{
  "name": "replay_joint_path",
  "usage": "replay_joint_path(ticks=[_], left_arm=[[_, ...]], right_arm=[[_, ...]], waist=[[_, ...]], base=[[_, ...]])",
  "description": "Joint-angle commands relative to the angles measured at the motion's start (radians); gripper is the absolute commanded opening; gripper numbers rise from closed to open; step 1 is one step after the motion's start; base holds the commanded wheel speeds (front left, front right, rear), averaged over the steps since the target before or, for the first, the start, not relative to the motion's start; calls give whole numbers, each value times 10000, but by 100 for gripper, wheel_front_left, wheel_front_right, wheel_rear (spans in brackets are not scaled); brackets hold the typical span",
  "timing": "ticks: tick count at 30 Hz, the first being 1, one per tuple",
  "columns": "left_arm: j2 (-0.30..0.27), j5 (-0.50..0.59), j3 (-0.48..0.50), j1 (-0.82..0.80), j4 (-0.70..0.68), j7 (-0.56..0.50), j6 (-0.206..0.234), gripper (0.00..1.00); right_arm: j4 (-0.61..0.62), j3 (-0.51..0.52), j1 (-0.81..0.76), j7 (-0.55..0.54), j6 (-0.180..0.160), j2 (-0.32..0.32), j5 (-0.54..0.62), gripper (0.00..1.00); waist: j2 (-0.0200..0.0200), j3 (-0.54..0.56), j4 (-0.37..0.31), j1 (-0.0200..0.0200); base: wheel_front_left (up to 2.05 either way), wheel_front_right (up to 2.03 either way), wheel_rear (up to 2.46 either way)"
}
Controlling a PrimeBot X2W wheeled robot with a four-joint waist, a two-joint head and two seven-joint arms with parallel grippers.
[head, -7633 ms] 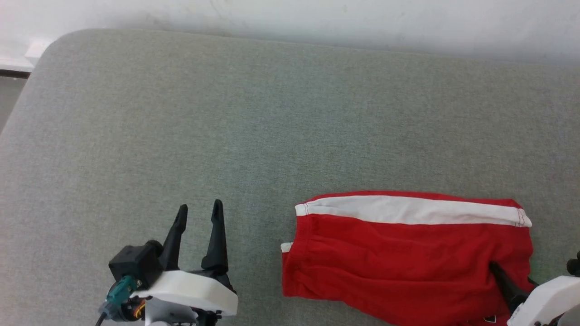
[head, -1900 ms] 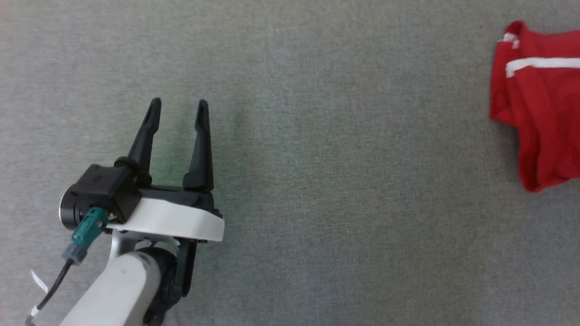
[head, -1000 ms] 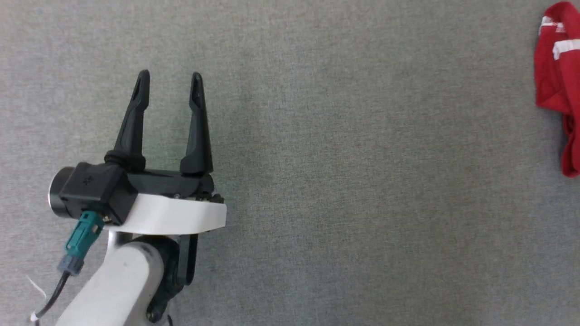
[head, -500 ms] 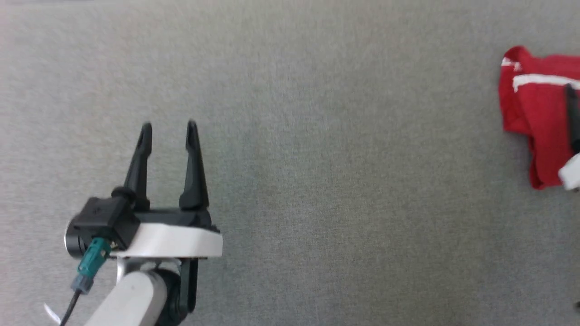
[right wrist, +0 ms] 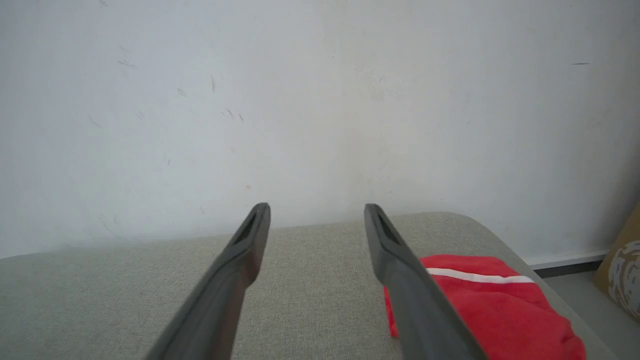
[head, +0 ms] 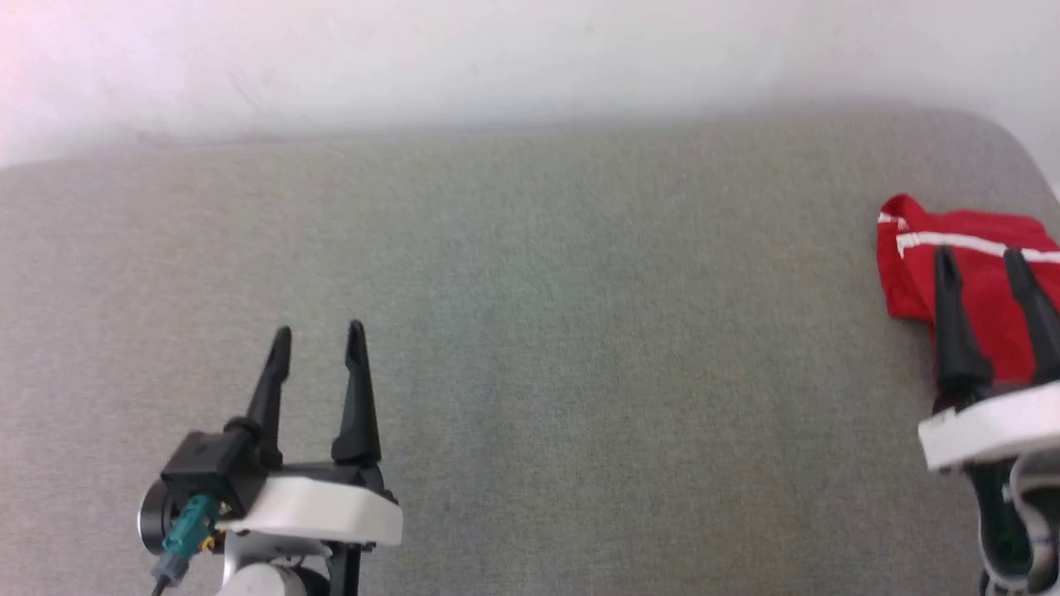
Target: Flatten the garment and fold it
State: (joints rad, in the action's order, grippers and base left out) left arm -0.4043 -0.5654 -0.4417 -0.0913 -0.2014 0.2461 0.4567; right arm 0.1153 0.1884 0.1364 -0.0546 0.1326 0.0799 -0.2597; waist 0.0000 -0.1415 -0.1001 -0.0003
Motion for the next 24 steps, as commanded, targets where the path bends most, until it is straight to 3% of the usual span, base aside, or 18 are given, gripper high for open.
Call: replay_joint_path(ticks=[1, 8, 24], left_arm=[[28, -37, -7, 209, 97, 63, -136, 100], [115, 280, -96, 786, 496, 142, -664, 100], [1064, 955, 464, 2123, 1580, 155, -1691, 100]], right_arm=[[95, 39, -342, 152, -19, -110, 186, 100], [348, -210, -1653, 867, -19, -287, 918, 100], [-1079, -329, -3205, 2228, -19, -295, 1139, 100]], waist=[[0, 880, 407, 3], [0, 1264, 574, 3], [0, 1880, 600, 3]], base=[[0, 0, 0], [0, 0, 0], [0, 0, 0]])
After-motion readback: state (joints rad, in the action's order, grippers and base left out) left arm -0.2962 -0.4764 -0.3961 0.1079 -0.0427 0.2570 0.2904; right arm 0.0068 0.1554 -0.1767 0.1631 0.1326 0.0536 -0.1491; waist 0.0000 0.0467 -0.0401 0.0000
